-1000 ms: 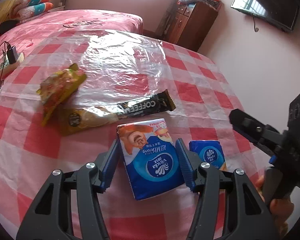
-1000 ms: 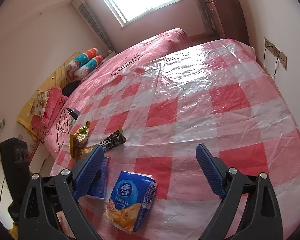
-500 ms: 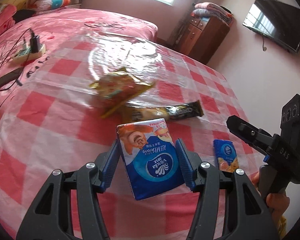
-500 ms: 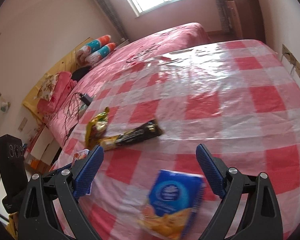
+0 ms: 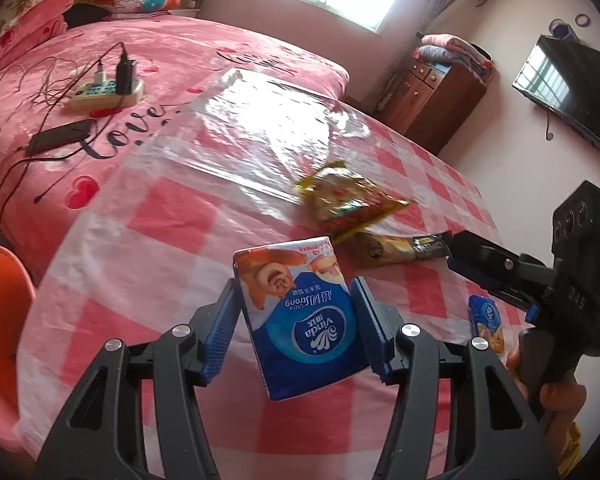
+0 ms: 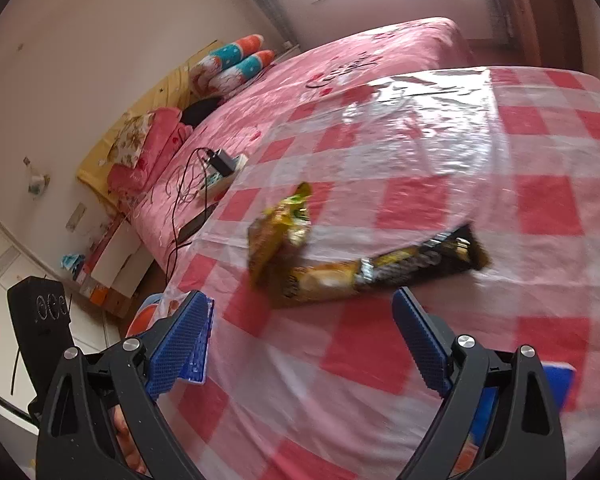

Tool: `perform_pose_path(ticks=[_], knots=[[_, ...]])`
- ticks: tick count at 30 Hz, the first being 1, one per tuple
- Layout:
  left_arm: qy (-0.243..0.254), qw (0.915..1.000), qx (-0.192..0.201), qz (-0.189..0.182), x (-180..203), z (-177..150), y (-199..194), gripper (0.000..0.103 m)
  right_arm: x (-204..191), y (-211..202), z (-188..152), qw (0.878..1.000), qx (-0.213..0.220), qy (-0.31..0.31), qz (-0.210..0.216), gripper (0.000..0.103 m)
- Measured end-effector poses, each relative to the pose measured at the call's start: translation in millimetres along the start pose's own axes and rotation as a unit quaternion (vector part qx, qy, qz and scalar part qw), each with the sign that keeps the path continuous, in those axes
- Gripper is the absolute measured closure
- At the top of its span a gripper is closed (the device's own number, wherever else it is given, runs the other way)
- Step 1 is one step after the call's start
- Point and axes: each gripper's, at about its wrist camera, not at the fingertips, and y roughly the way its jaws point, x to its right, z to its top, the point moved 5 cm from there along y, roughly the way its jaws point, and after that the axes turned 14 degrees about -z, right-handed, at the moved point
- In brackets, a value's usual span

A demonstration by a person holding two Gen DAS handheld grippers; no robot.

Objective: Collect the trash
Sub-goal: 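Lift the tissue pack with the left tool while the right tool grasps the gold snack bag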

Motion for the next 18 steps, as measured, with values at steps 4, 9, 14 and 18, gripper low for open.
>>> perform_pose_path(ticks=[4,9,14,18], knots=[[-0.010,0.9999,0.007,-0.002,-13,3,-9,0.046,-19,17,10,1.000,-0.004,-0.015,0.000,0.011],[-0.012,0.9999,0.012,-0.001,-25,4,-17,0.046,-39,38,21,0.999,-0.005,-0.046,-0.024,0.011],[-0.018,0.9997,0.016,0.000,-36,4,-23,0.046,-47,60,27,0.997,-0.005,-0.050,-0.052,0.011],[-0.016,0.9997,0.016,0.009,-44,5,-28,0.046,-49,75,32,0.997,-0.004,-0.049,-0.064,0.011]])
